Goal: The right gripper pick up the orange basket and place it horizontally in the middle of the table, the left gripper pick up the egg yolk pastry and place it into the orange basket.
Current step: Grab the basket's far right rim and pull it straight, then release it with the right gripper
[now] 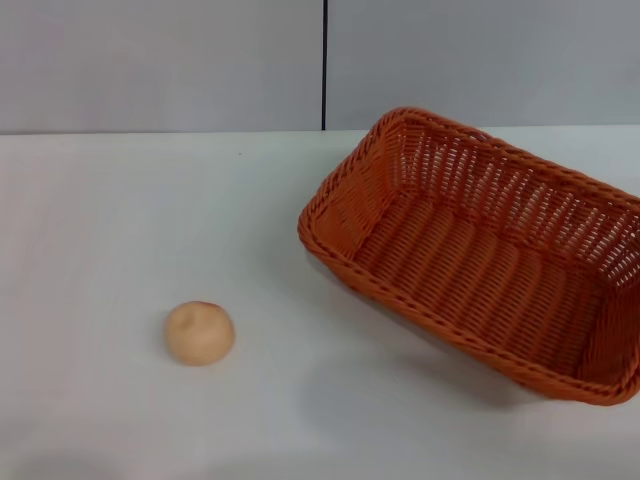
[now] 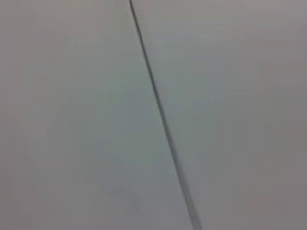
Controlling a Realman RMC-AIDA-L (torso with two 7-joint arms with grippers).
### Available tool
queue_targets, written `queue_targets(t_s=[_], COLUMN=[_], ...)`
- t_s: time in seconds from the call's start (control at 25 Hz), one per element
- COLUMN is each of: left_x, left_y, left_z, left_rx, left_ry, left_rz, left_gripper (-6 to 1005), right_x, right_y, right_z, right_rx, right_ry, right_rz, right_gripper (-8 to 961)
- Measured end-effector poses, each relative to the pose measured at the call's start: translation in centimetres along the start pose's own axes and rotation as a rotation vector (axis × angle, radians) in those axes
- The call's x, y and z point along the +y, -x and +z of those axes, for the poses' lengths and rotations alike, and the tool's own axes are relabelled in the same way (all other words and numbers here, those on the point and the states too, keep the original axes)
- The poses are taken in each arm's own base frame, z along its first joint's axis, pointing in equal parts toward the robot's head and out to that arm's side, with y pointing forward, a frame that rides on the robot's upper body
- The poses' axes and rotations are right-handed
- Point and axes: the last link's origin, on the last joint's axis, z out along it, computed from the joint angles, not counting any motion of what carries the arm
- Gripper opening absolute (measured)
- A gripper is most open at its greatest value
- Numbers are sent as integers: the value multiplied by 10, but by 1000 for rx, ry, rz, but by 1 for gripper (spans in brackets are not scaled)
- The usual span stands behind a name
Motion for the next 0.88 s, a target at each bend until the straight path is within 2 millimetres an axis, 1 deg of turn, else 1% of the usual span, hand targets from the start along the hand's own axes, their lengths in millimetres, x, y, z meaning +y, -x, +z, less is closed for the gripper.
queue_targets(t_s=[0.12, 0.16, 0.2, 0.24, 0.28, 0.32, 0.44, 0.48, 0.52, 0.64, 0.68, 0.72, 0.84, 0.88], left_x=[0, 2, 2, 5, 5, 5, 6, 7, 7, 7, 6, 6, 4, 3], left_y=[0, 0, 0, 1, 1, 1, 3, 4, 5, 7, 8, 8, 8, 9], left_z=[0, 7, 7, 13, 13, 13, 14, 14, 14, 13, 12, 12, 8, 6], left_rx=[0, 4, 4, -3, -3, -3, -18, -22, -26, -38, -42, -44, -52, -55], left_ry=[0, 8, 8, 31, 31, 31, 36, 34, 31, 26, 26, 25, 20, 16], left_rz=[-4, -6, -6, 0, 0, 0, -4, -5, -6, -8, -8, -7, -5, -5], left_gripper=[844, 844, 844, 844, 844, 844, 844, 844, 844, 844, 844, 844, 844, 844], right_x=[-14, -17, -21, -23, -27, -27, -29, -26, -26, -15, -5, -5, 10, 19], right_y=[25, 32, 39, 47, 60, 60, 78, 85, 85, 87, 88, 88, 84, 80], right_z=[11, 16, 22, 28, 44, 44, 72, 94, 94, 124, 146, 146, 174, 188], right_rx=[109, 155, 200, 236, 319, 319, 468, 589, 589, 762, 884, 884, 1058, 1157], right_ry=[124, 150, 168, 182, 196, 196, 211, 242, 242, 309, 361, 361, 416, 426], right_rz=[65, 98, 117, 123, 141, 141, 131, 112, 112, 118, 124, 124, 114, 96], right_gripper=[827, 827, 827, 826, 826, 826, 826, 826, 826, 826, 826, 826, 825, 825])
